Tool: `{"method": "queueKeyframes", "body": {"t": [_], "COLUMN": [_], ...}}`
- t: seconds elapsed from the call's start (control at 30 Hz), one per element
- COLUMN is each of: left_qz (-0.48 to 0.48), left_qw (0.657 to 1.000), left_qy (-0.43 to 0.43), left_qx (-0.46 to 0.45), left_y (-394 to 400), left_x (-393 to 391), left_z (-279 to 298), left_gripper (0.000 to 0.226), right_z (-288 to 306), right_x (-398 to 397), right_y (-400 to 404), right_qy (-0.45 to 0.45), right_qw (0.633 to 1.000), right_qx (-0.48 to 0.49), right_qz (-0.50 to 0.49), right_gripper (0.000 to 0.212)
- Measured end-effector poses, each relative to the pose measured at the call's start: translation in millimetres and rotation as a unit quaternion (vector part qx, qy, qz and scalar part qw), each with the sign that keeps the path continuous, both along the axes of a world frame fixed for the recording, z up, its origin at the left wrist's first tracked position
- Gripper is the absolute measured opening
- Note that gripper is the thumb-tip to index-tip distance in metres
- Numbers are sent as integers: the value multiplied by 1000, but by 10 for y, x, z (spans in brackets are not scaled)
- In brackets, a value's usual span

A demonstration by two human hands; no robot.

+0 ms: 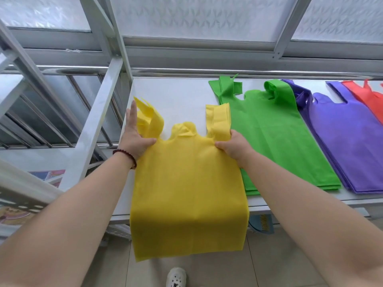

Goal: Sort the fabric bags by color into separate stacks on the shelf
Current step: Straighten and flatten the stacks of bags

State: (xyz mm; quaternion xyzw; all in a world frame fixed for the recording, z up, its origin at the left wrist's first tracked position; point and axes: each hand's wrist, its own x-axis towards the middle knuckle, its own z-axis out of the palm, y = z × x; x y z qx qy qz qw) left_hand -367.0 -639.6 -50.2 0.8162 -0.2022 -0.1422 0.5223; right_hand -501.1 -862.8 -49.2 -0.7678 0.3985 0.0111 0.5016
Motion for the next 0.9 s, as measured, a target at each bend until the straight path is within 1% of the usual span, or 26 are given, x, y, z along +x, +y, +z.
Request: {"method": "queueKeyframes", "body": {"t": [0.1,0.13,0.2,0.23,0.27,0.3,0.33,0.4,0.43,0.47,0.5,0.57,0.6,0.63,0.67,0.7,0.73,0.77,0.83,0.87,0.9], "left_qz": [-7,18,121,182,230,255,260,231,200,163,130,84,68,54,40,29,25,38,83,83,68], "left_qw": [996,993,979,967,954,944,936,933,932,929,925,925,937,957,976,987,993,993,984,981,984], "left_qy": [-56,-67,-64,-34,14,68,121,206,245,275,285,275,262,229,181,136,97,79,101,109,100], "left_qx": [67,93,151,176,190,200,203,183,178,186,214,246,223,168,113,77,65,77,125,135,127], "left_y": [-57,-86,-120,-130,-138,-149,-167,-206,-216,-226,-227,-213,-210,-217,-213,-194,-183,-171,-112,-84,-70], "left_x": [-23,-53,-106,-132,-125,-130,-114,-56,-31,-18,-13,-50,-63,-73,-95,-133,-168,-161,-147,-127,-115], "left_z": [-4,8,7,30,39,83,129,266,333,390,408,432,408,357,313,280,249,207,140,120,125], "left_gripper": [107,104,95,88,79,69,61,55,55,58,63,67,62,55,47,43,43,46,62,71,77], "right_z": [13,15,28,28,41,51,61,74,77,77,79,106,122,125,133,148,154,148,120,114,98], "right_x": [0,-1,-5,-6,-7,-6,-2,15,19,16,12,-15,-25,-31,-38,-45,-42,-29,-29,-23,-18], "right_y": [9,10,22,20,22,23,16,-11,-25,-36,-43,-23,-11,-13,-5,11,19,13,22,22,17], "right_qy": [-2,-2,0,-1,-1,-2,-3,-2,4,12,15,9,-2,-22,-54,-90,-111,-109,-59,-44,-45], "right_qw": [1000,1000,1000,1000,1000,999,998,996,995,995,994,991,990,989,987,984,983,986,995,996,995], "right_qx": [1,1,2,8,17,33,53,83,90,94,99,116,122,129,137,144,136,114,68,66,84], "right_qz": [-3,-3,-6,-8,-12,-16,-23,-33,-37,-40,-47,-61,-66,-66,-65,-62,-58,-55,-44,-37,-29], "right_gripper": [62,60,55,52,48,45,42,38,36,36,35,31,26,19,11,7,7,11,23,29,35]}}
